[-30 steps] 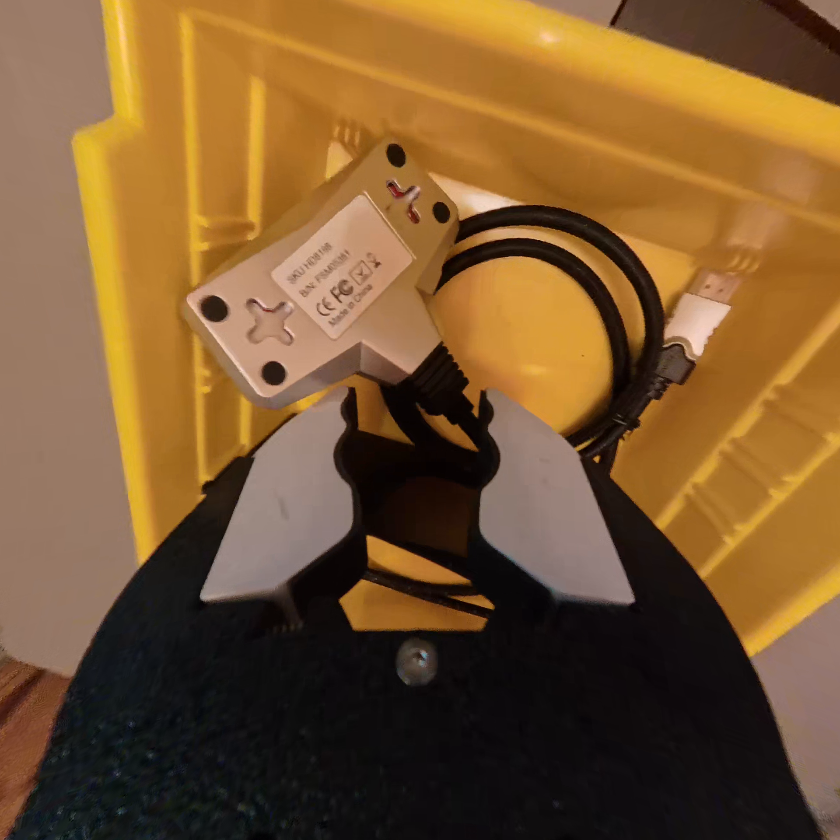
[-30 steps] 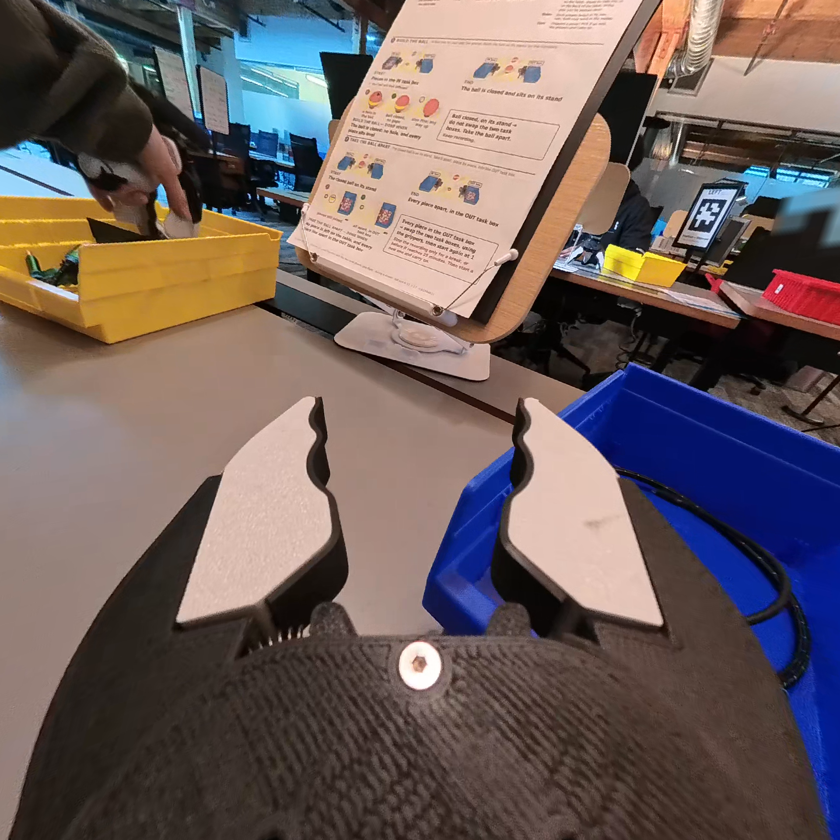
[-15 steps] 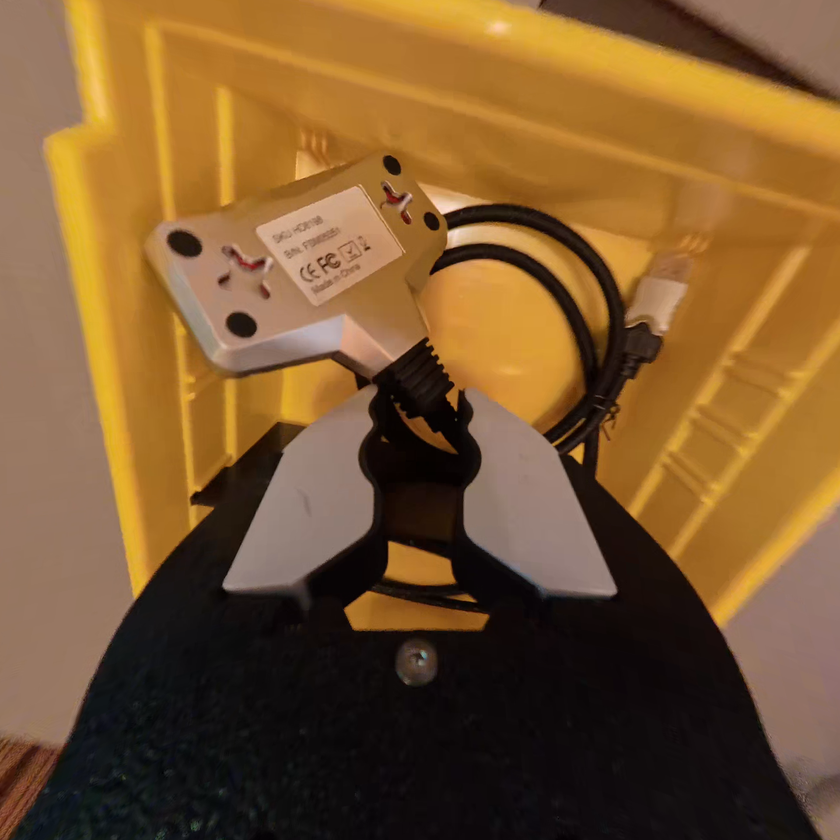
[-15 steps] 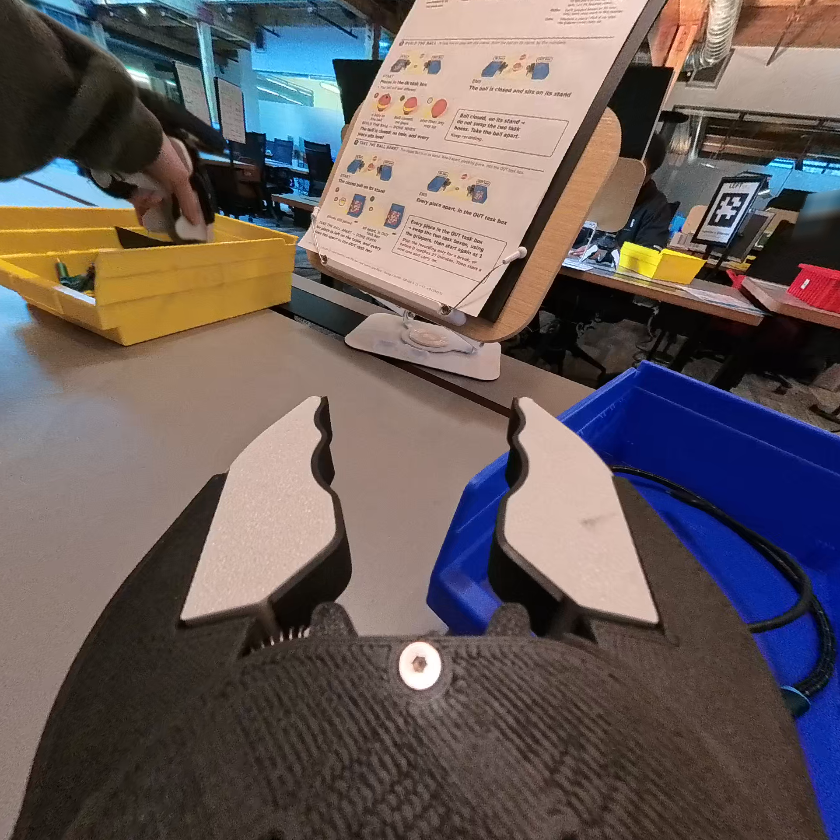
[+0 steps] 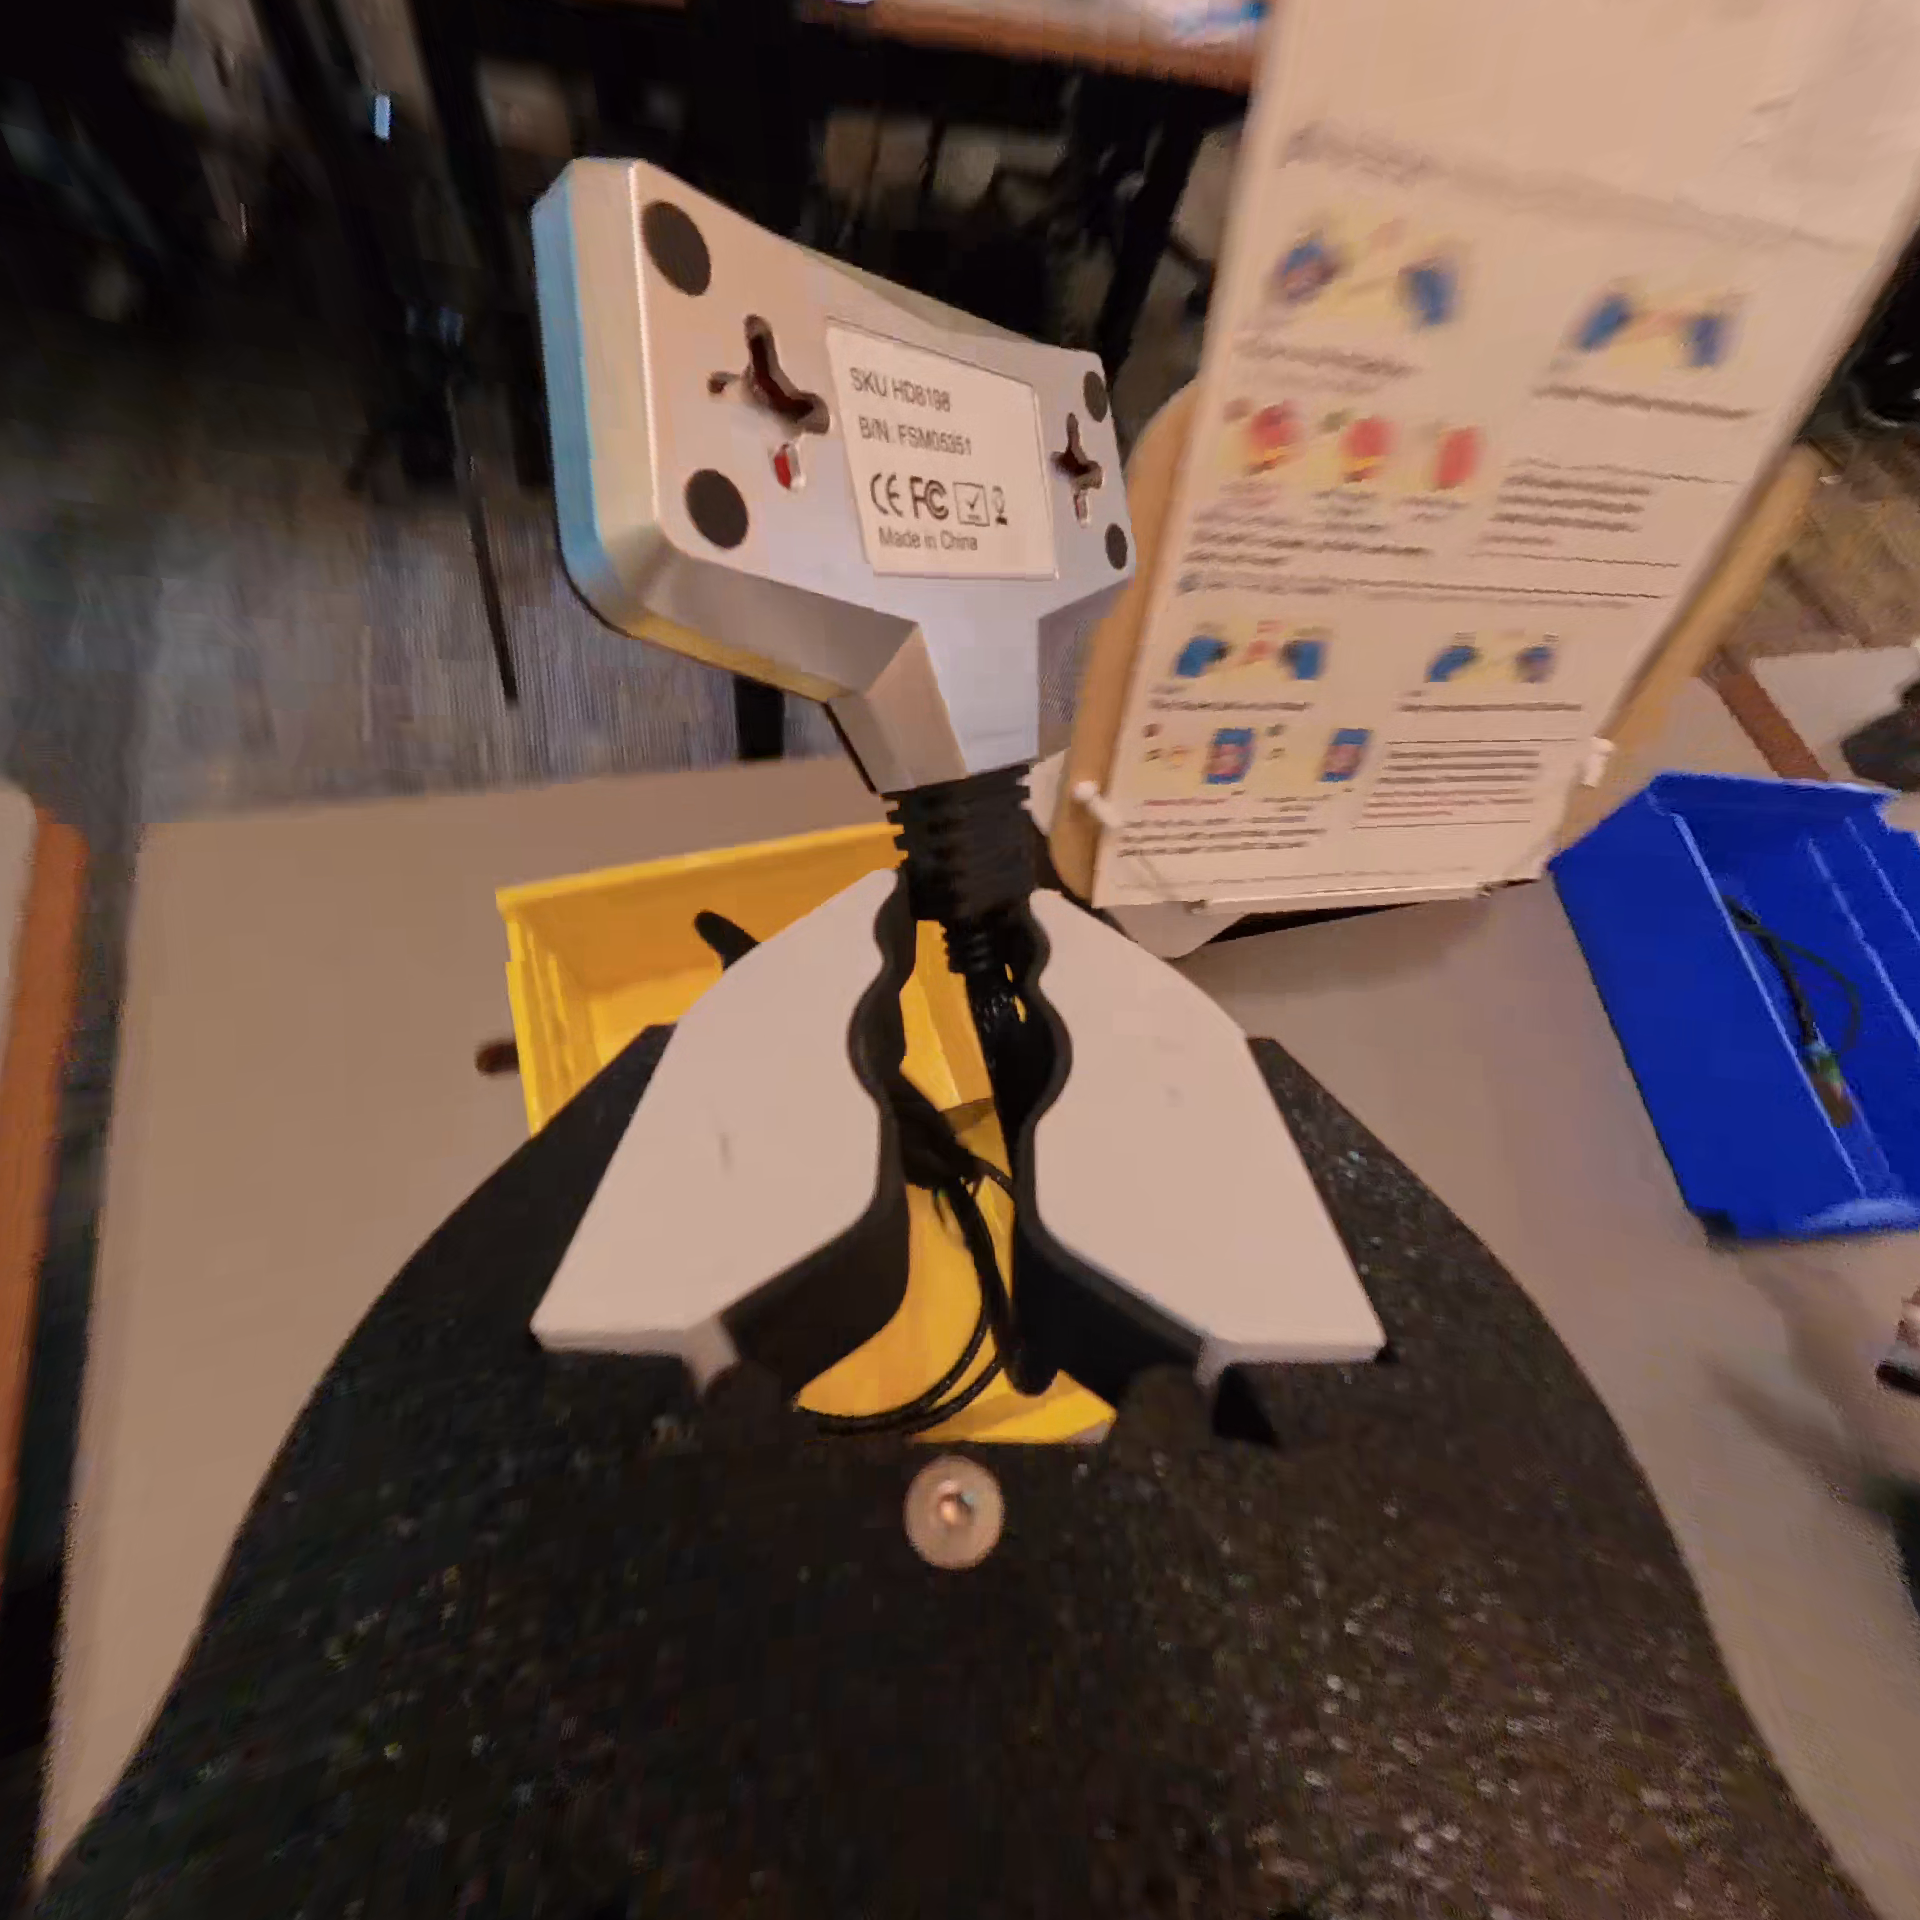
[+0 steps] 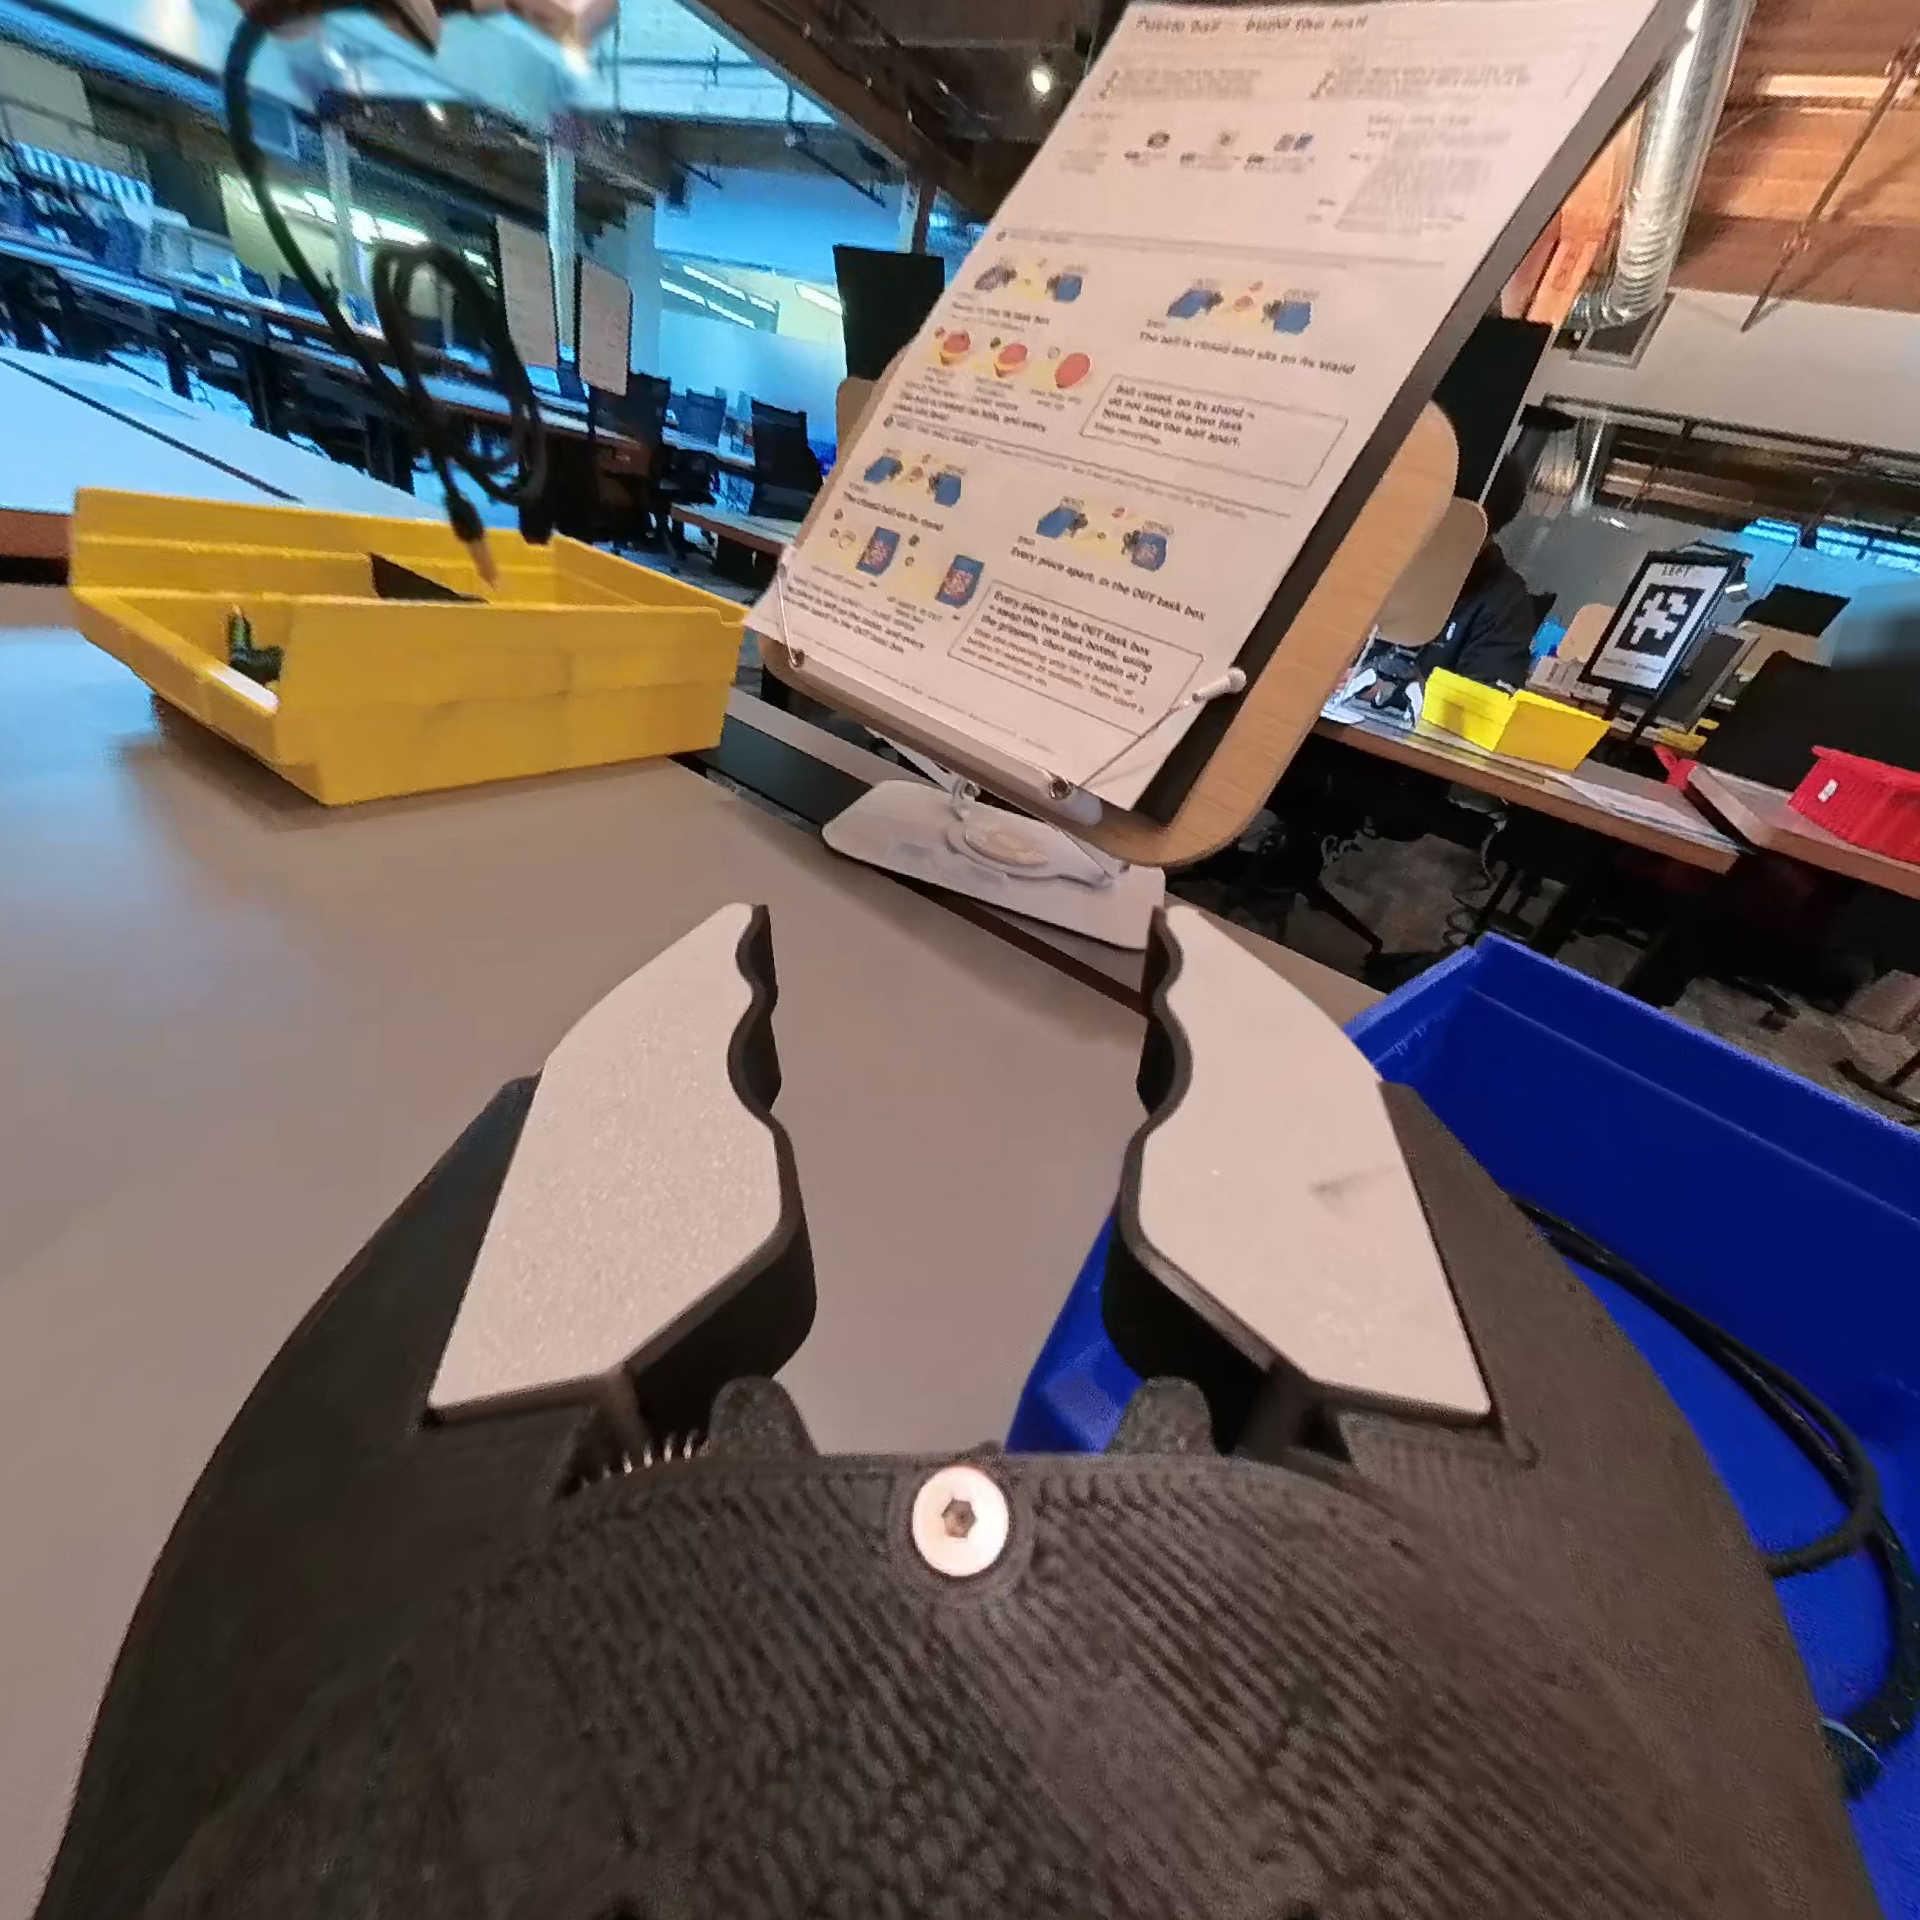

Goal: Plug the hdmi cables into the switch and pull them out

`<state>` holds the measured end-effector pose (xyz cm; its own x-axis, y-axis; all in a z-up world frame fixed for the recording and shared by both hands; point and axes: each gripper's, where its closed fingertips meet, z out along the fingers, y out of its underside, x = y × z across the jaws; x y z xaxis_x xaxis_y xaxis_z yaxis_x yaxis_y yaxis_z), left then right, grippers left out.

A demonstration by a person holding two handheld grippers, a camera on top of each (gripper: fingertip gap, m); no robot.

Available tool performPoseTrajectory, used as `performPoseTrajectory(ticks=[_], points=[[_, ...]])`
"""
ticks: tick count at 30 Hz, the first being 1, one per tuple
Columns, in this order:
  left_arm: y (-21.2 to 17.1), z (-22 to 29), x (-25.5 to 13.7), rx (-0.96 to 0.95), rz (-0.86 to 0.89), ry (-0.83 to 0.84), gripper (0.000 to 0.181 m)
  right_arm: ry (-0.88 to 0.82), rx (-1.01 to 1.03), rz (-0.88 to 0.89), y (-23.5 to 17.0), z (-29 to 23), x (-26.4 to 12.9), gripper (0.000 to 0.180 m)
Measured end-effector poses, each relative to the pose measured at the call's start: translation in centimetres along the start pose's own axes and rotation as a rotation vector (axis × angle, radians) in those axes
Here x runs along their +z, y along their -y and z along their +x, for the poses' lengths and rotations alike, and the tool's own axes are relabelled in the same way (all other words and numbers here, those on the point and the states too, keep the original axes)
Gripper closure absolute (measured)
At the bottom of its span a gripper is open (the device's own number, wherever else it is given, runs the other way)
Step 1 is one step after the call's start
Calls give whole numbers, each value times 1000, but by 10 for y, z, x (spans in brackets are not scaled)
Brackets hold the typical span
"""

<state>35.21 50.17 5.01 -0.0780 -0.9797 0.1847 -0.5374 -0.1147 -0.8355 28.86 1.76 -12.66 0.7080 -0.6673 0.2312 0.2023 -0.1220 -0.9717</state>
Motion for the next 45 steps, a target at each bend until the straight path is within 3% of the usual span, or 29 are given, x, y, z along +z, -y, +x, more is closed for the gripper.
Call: performPoseTrajectory(ticks=[1, 4, 7, 11, 13, 17, 20, 22, 26, 29, 32, 35, 39, 41, 45], points=[[10, 16, -16, 53, 38, -27, 164, 6, 11, 15, 4, -2, 0, 112], [29, 78, -60, 219, 128, -164, 164, 45, 80, 78, 24, -13, -1, 114], [15, 145, -86, 381, 148, -321, 164, 138, 193, 171, 60, -32, -2, 115], [-51, 225, -82, 527, 134, -552, 164, 243, 345, 269, 124, -56, 3, 115], [-92, 264, -74, 562, 153, -699, 164, 256, 406, 306, 153, -65, 9, 103], [-163, 318, -50, 593, 224, -891, 164, 237, 457, 361, 187, -78, 12, 99], [-200, 347, -36, 572, 270, -988, 164, 187, 457, 357, 185, -78, 10, 116], [-213, 359, -30, 570, 323, -1017, 164, 259, 406, 317, 174, -93, 8, 143], [-231, 366, -19, 522, 389, -1035, 164, 315, 376, 301, 159, -103, -1, 158], [-235, 356, -5, 428, 368, -927, 163, 247, 164, 288, 155, -110, -3, 159], [-218, 337, -19, 304, 464, -795, 126, 99, -68, 247, 154, -111, 0, 159], [-203, 327, -48, 199, 545, -722, 119, -11, -291, 222, 150, -123, 5, 159], [-206, 313, -57, -2, 342, -652, 111, -107, -595, 189, 139, -149, 15, 159], [-214, 312, -59, -119, 226, -706, 108, -128, -711, 194, 134, -162, 18, 159], [-236, 311, -58, -329, 9, -846, 123, -129, -913, 197, 119, -188, 20, 159]])
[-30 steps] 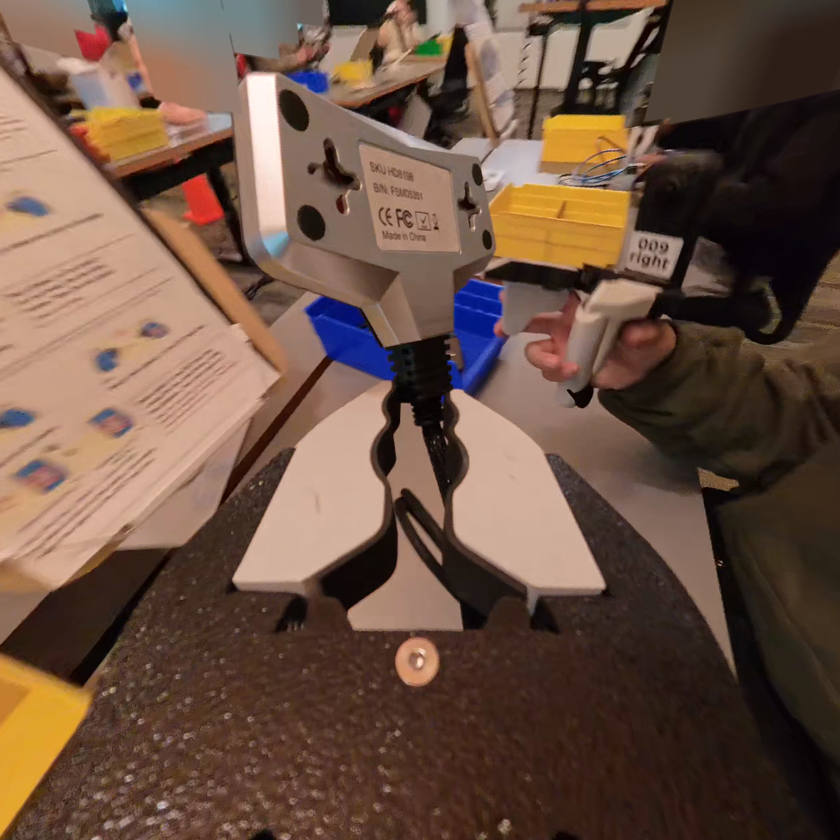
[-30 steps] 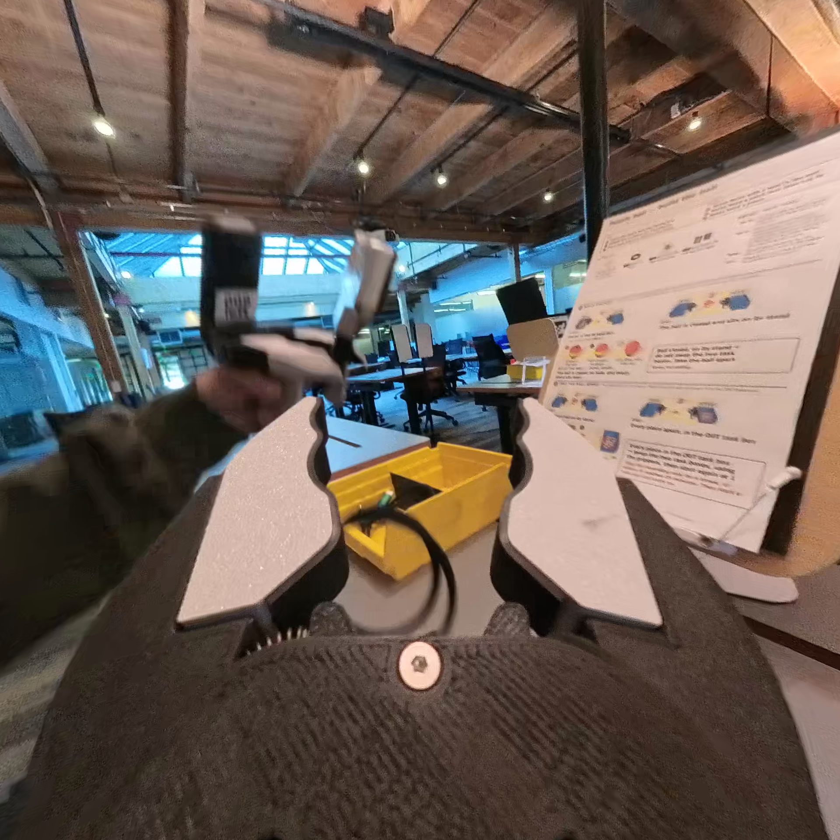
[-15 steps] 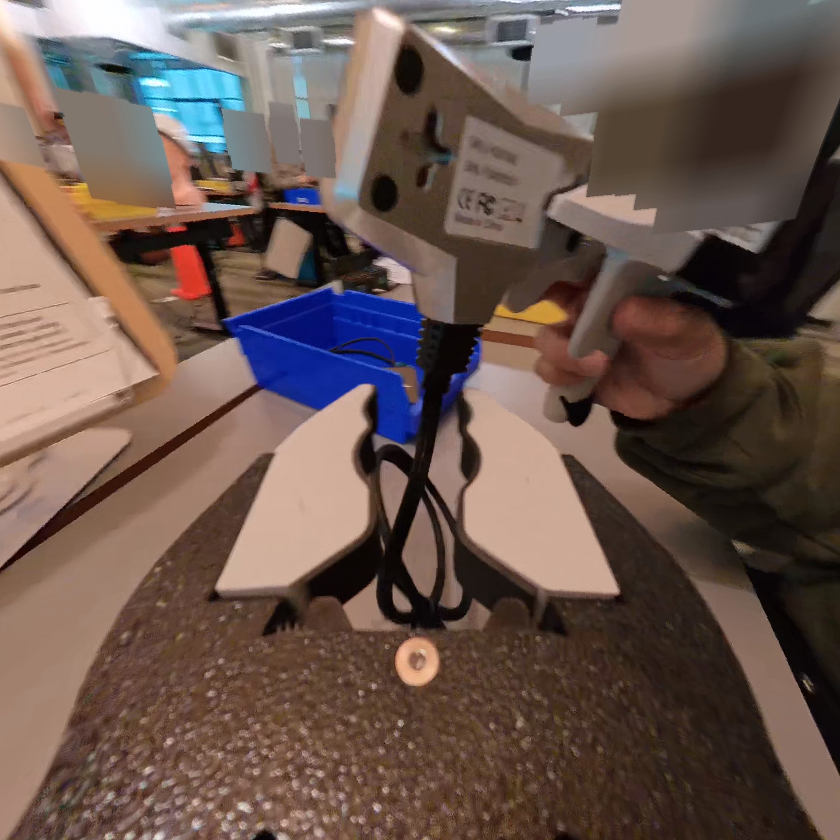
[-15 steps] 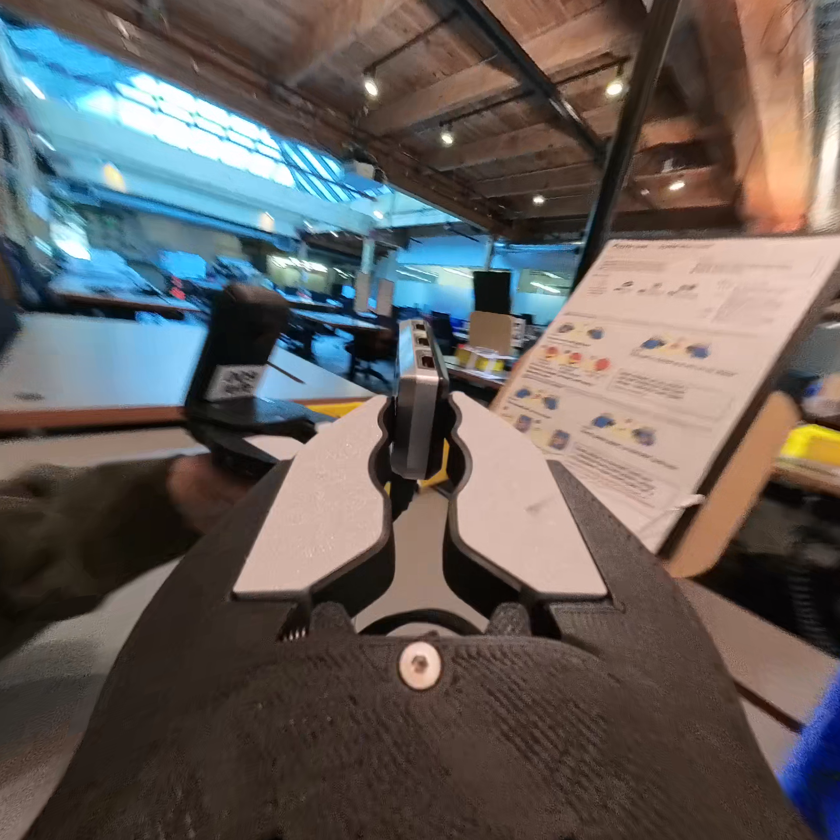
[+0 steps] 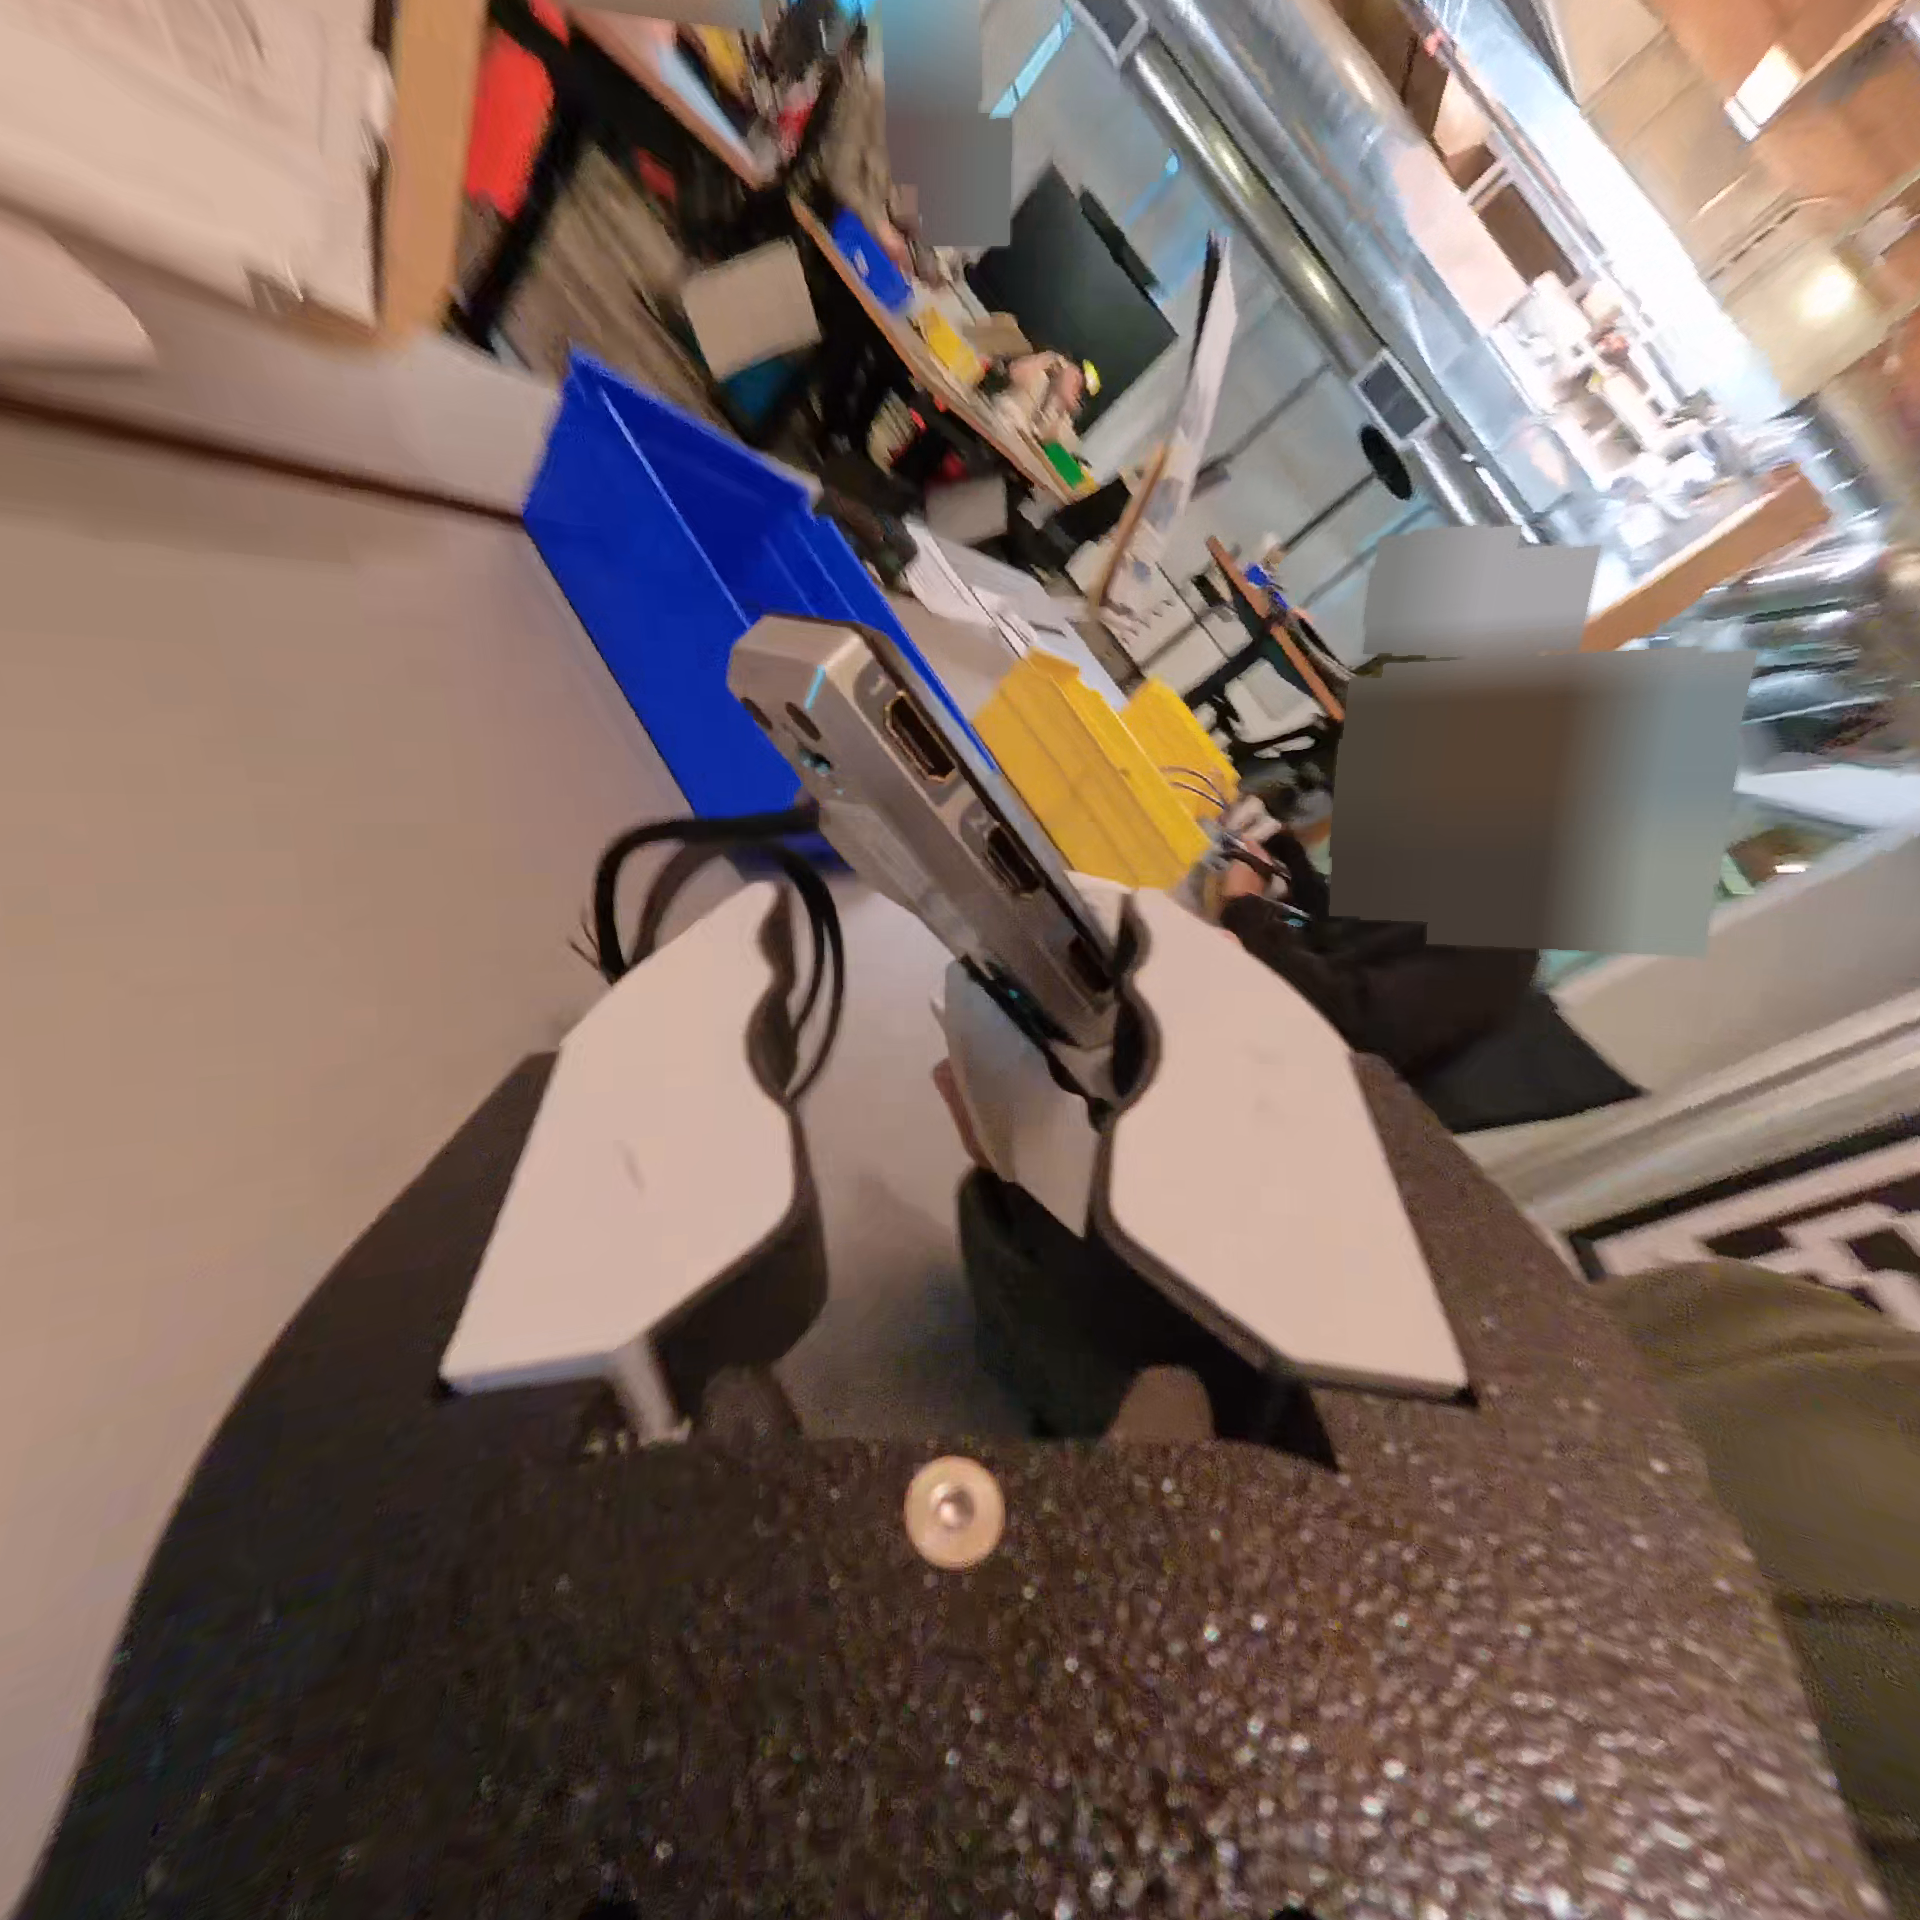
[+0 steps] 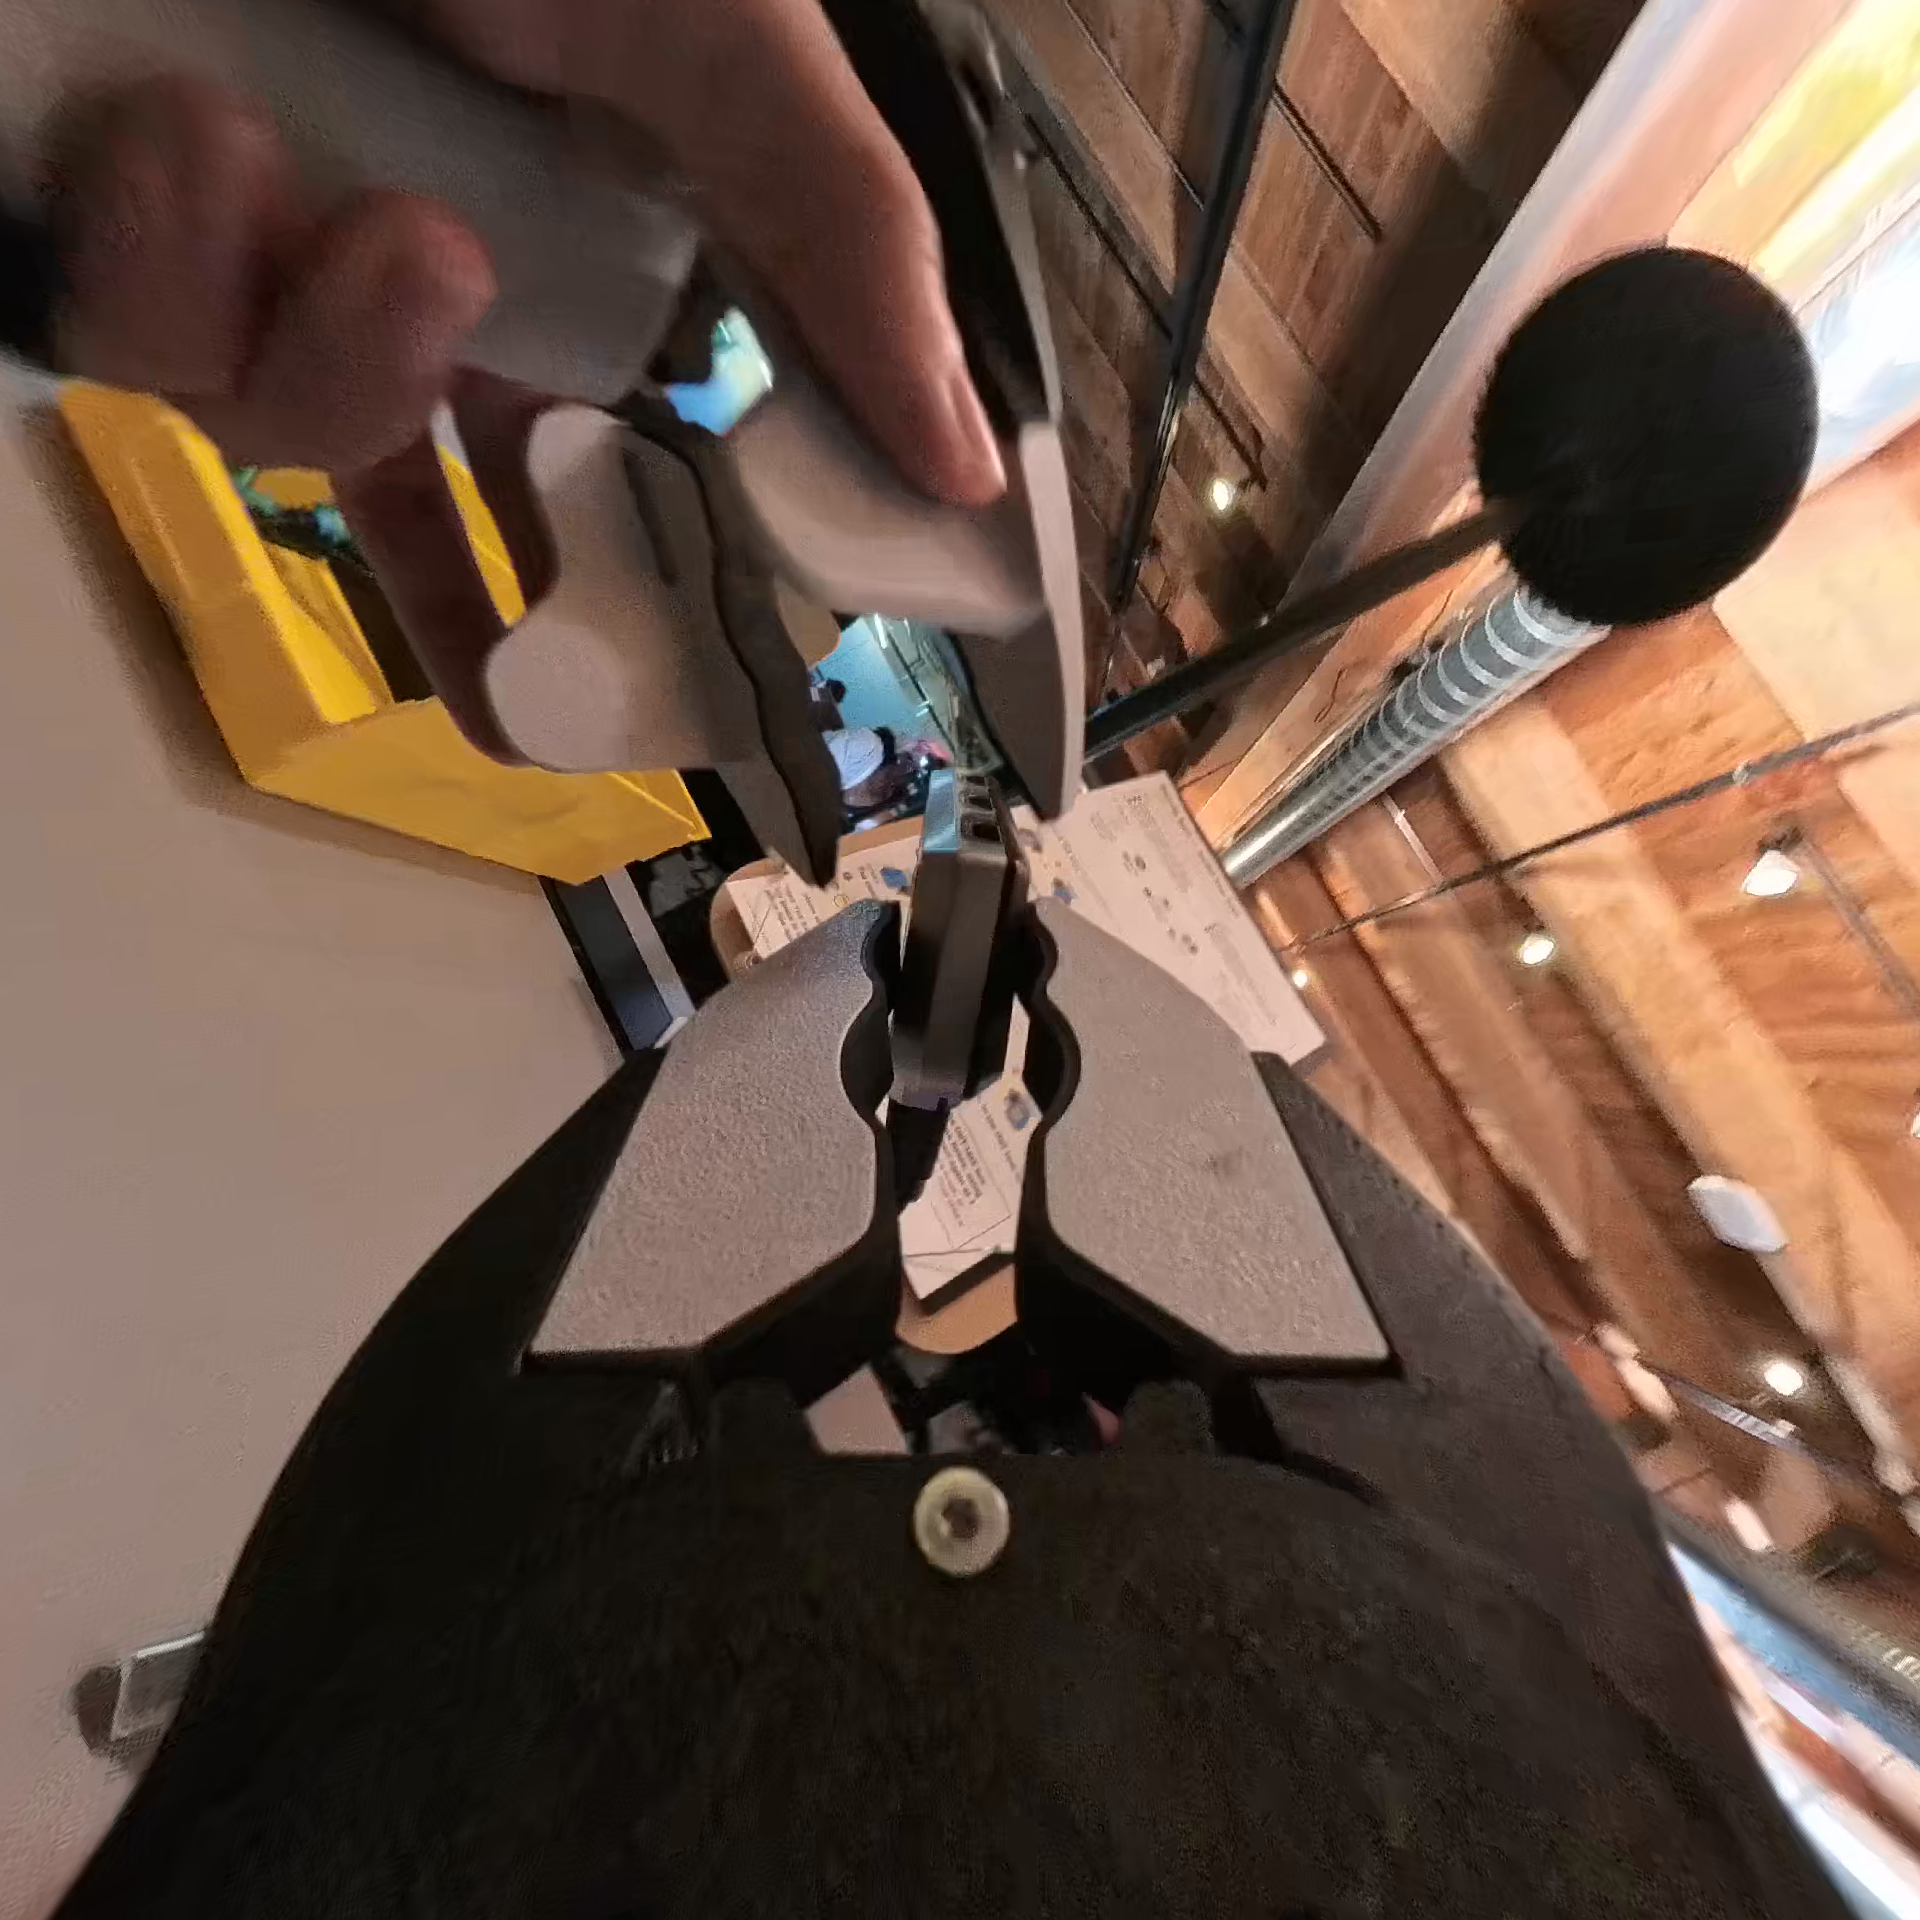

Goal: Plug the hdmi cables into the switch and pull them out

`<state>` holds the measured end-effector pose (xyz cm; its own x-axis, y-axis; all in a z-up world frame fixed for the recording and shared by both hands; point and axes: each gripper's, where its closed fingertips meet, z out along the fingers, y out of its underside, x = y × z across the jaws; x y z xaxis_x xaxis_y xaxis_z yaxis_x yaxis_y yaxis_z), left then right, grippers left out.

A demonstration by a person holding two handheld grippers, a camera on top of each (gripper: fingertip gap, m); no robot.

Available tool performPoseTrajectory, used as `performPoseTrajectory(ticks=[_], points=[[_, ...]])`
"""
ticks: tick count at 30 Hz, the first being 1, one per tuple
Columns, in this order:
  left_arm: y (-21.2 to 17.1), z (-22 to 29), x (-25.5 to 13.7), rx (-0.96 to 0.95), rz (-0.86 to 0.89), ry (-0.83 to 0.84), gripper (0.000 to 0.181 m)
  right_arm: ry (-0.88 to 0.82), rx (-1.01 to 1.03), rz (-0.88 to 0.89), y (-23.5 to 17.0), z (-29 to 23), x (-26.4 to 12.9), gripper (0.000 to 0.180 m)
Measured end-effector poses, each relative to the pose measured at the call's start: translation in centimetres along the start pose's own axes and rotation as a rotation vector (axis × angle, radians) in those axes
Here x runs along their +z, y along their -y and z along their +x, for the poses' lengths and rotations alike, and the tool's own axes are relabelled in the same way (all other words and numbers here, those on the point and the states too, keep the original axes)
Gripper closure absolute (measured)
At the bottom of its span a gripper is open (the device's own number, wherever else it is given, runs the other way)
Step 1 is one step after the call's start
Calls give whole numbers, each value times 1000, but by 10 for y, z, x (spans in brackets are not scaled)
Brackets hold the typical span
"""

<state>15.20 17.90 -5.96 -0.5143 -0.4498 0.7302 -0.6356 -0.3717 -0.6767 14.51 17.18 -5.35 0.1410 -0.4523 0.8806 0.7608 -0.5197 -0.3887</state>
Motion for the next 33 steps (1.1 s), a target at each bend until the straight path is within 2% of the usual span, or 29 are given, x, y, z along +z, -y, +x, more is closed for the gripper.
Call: performPoseTrajectory(ticks=[1, 3, 4, 6, 10, 15, 17, 18, 20, 23, 26, 33], points=[[-4, -5, 0, -51, -18, -11, 134, 16, -51, 14, 4, -9, -1, 158], [-11, -14, 0, -118, -23, -19, 137, 64, -160, 44, 10, -30, -4, 159], [-15, -20, 1, -116, -33, -16, 145, 59, -208, 44, 9, -36, -6, 158], [-25, -29, 0, -122, -48, -50, 148, 111, -210, 42, 5, -50, -11, 156], [-31, -44, -6, -186, -17, -128, 156, 327, 1, 84, 7, -69, -28, 143], [-35, -50, -11, -287, -37, -248, 159, 512, 478, 126, -10, -28, -35, 141], [-37, -49, -5, -312, -35, -267, 159, 566, 501, 100, -34, -28, -30, 127], [-38, -47, -2, -317, -35, -279, 159, 591, 498, 82, -46, -33, -28, 125], [-39, -48, 5, -341, -23, -290, 159, 695, 541, 108, -53, -49, -33, 128], [-41, -51, 11, -384, 0, -309, 159, 652, 595, 153, -62, -50, -33, 146], [-45, -53, 17, -427, 5, -337, 159, 658, 638, 190, -66, -52, -38, 154], [-54, -55, 36, -425, -49, -351, 159, 731, 759, 237, -75, -60, -45, 155]])
